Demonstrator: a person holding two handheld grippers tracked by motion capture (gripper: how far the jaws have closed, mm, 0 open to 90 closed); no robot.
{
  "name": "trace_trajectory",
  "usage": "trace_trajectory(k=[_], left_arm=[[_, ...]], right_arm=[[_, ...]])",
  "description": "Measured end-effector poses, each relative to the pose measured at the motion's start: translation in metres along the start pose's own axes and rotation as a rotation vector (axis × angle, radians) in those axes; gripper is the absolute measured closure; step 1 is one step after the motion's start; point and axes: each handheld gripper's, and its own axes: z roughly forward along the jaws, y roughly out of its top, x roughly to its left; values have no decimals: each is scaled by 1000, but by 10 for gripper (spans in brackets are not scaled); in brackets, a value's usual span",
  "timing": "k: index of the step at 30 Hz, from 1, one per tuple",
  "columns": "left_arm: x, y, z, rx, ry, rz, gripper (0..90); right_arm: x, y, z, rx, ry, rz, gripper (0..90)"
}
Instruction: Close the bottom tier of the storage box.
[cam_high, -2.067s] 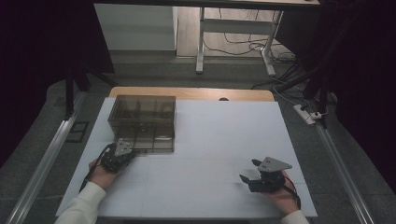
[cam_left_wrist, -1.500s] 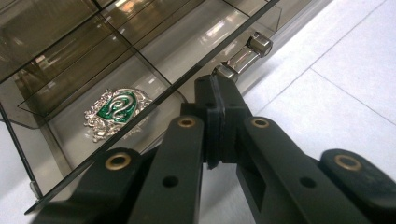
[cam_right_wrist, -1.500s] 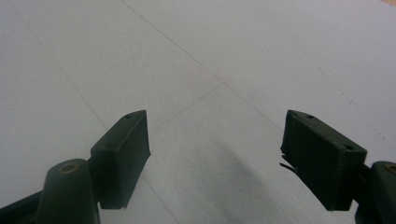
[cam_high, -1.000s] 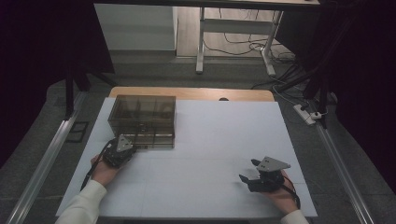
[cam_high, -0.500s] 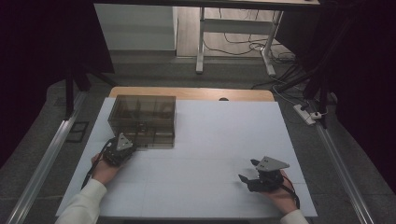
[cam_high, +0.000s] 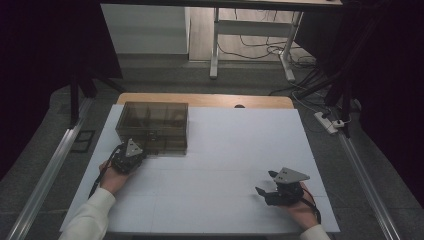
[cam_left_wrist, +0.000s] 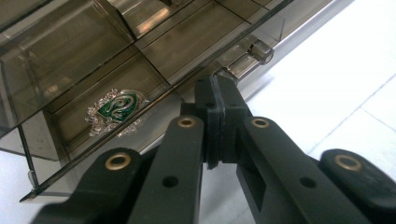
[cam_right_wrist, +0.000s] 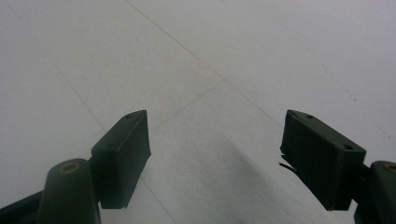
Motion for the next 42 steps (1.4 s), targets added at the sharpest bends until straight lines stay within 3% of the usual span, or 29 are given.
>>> trace_trajectory(k=[42], left_arm=[[16,13,20,-10,22,-42,883]], right_arm=[[0,0,0,5,-10,-4,236]])
